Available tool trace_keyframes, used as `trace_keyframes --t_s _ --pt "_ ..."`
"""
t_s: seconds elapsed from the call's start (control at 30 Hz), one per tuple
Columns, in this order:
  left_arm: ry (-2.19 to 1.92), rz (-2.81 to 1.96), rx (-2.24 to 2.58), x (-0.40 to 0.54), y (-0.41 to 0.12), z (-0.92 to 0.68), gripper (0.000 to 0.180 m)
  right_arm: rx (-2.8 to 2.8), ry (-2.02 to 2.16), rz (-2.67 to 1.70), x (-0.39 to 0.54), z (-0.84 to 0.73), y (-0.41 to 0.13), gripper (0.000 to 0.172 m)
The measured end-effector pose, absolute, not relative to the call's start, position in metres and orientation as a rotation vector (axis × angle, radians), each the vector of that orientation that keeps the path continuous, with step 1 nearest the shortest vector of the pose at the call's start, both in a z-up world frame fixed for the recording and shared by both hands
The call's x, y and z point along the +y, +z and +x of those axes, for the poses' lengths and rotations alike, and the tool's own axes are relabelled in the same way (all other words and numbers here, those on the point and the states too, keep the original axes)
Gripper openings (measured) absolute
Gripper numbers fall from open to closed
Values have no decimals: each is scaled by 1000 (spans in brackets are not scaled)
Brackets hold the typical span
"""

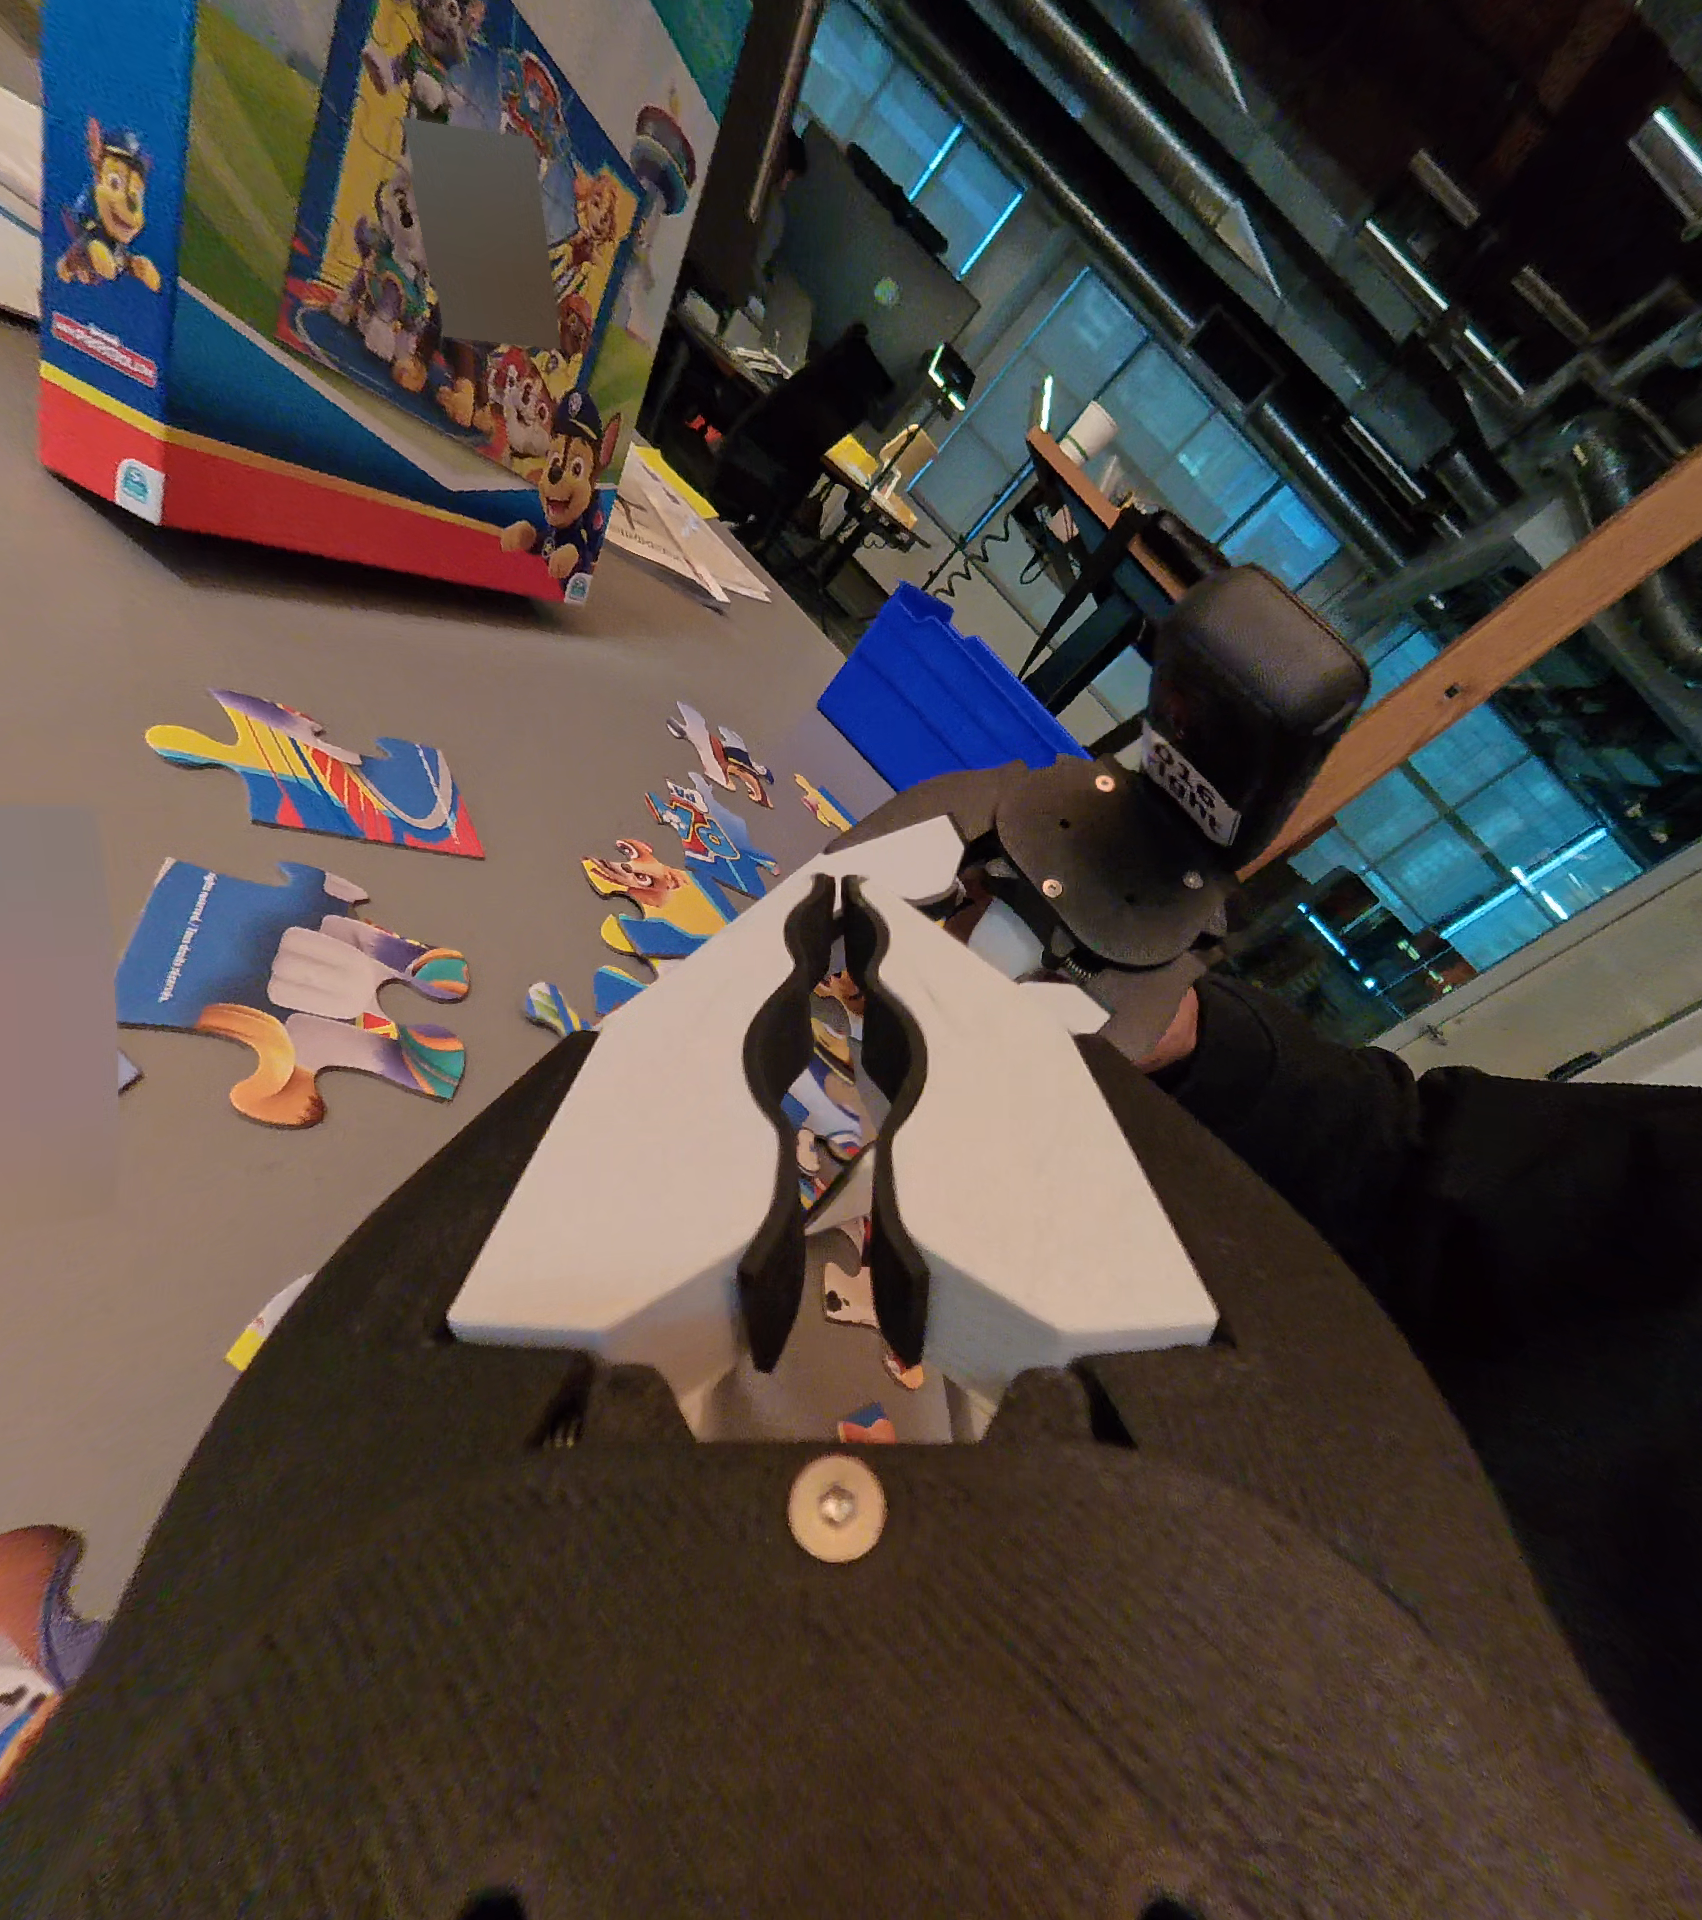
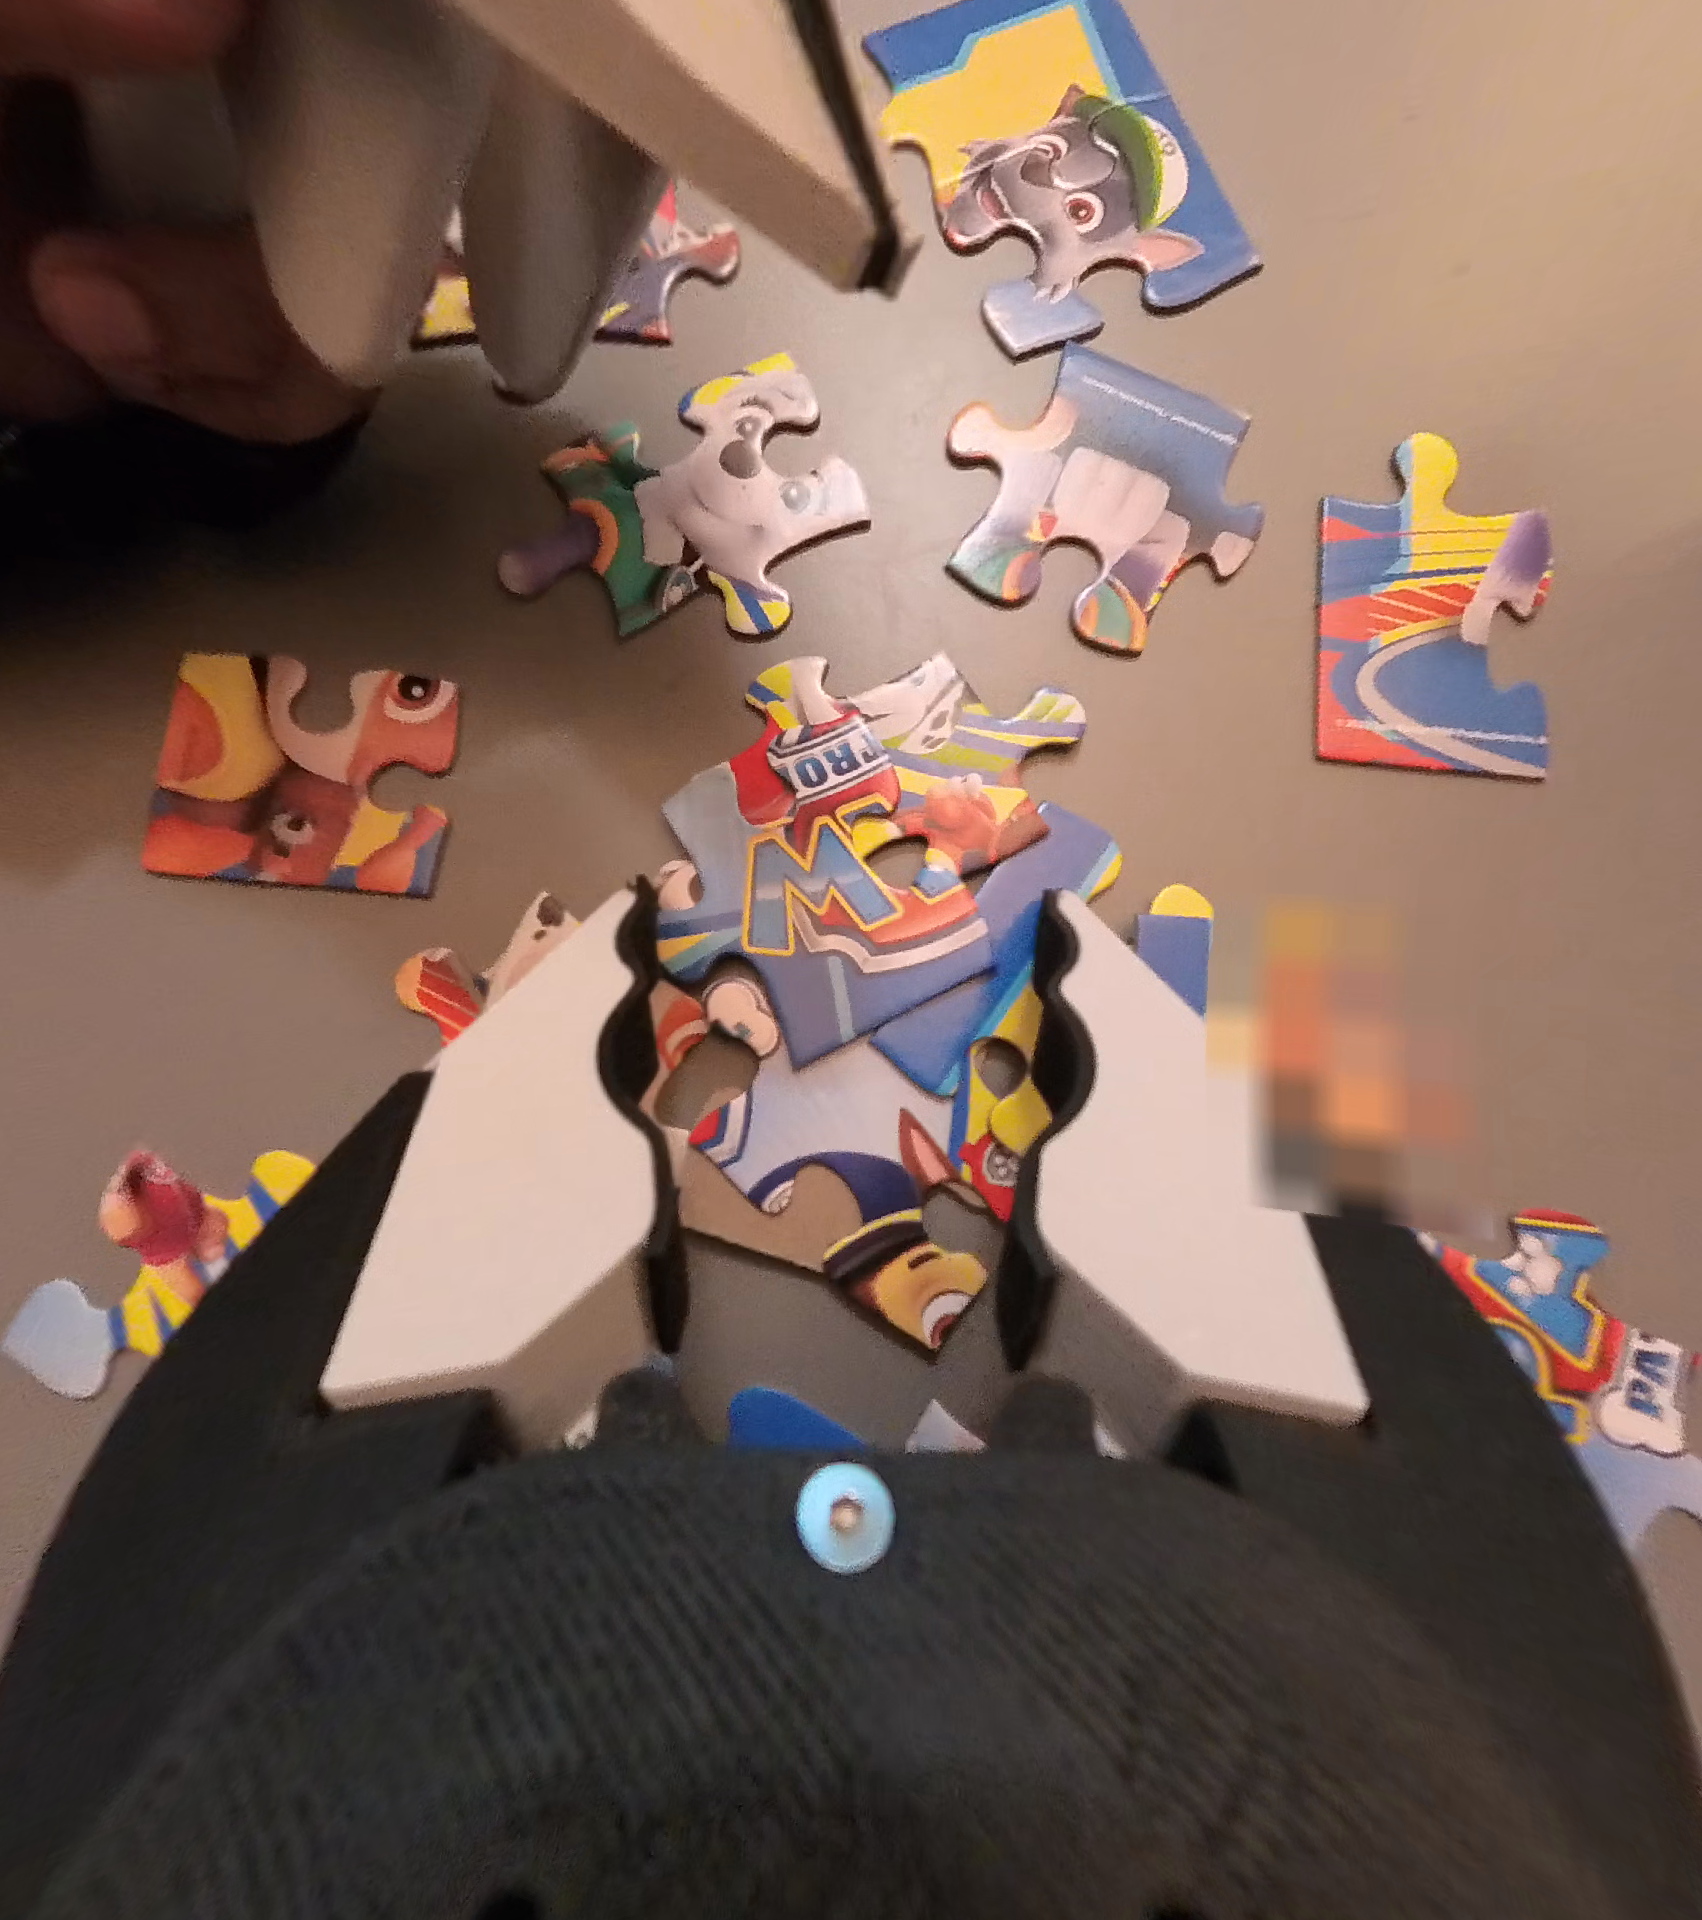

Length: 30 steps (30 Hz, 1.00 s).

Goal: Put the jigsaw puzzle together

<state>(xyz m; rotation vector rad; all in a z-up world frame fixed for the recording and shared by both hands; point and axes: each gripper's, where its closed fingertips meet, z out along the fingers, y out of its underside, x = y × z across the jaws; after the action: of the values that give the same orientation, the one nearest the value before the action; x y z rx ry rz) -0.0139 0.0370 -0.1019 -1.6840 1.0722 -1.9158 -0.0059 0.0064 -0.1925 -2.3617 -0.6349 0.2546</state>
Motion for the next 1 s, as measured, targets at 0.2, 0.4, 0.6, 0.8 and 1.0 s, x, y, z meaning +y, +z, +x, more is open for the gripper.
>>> trace_keyframes --t_s 0.2,0.4,0.6,0.8,1.0 --pt "-1935 -1682 1047 41 -101 -15 0 -749 162 -2358 -2 -12 -193 63" --pt "-1937 -1682 1043 41 -101 -15 0 -737 135 -2302 -1 -8 -176 42" --pt "-1934 -1684 1043 41 -102 -15 0 -515 229 -2313 24 37 -158 33" --pt "-1933 -1683 1031 44 -102 -16 0 -902 349 -2223 2 -21 -165 77" --pt "-1930 -1683 1038 43 -102 -16 0 -1095 256 -2318 -6 -28 -194 67"
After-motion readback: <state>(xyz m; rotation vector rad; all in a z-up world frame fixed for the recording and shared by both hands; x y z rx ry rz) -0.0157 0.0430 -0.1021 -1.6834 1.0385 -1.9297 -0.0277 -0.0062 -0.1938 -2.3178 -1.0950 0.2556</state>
